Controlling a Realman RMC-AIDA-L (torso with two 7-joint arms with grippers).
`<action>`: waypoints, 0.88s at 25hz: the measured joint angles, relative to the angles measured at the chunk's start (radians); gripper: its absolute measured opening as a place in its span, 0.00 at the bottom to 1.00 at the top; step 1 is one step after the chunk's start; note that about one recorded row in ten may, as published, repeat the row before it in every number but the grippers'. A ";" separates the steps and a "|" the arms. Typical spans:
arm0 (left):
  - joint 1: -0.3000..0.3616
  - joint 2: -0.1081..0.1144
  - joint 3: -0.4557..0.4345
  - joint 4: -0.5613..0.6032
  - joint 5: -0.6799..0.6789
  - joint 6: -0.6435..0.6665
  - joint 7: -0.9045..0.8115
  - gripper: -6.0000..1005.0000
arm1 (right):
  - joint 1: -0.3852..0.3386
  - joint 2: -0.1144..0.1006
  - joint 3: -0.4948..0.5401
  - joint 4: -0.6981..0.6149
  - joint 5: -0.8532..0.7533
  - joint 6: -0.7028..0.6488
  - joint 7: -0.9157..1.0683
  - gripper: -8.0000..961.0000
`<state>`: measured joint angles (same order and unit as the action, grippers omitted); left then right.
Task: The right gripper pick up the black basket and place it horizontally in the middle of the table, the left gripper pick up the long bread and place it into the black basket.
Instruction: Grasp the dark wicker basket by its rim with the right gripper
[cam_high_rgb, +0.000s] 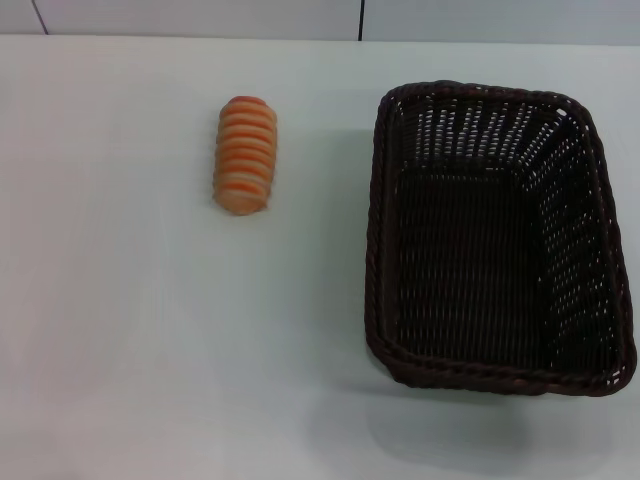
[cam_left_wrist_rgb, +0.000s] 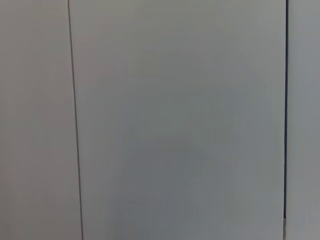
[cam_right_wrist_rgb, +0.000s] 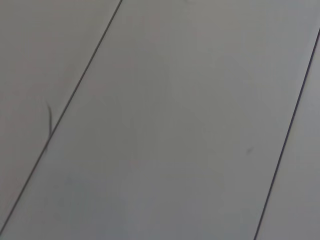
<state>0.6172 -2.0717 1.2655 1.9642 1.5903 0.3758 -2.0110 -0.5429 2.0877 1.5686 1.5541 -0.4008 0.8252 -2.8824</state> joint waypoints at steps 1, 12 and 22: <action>0.000 0.000 0.000 0.000 0.001 0.000 0.000 0.77 | -0.003 0.000 -0.004 0.011 0.000 -0.017 0.000 0.65; -0.005 0.001 -0.012 0.003 0.004 -0.004 0.000 0.77 | -0.039 -0.009 -0.107 0.398 -0.190 -0.624 0.243 0.65; 0.003 0.000 -0.037 0.008 0.004 0.001 0.007 0.77 | 0.079 -0.038 -0.243 0.492 -0.466 -0.972 0.509 0.65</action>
<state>0.6198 -2.0716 1.2286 1.9722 1.5945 0.3769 -2.0038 -0.4636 2.0493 1.3253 2.0458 -0.8664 -0.1468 -2.3734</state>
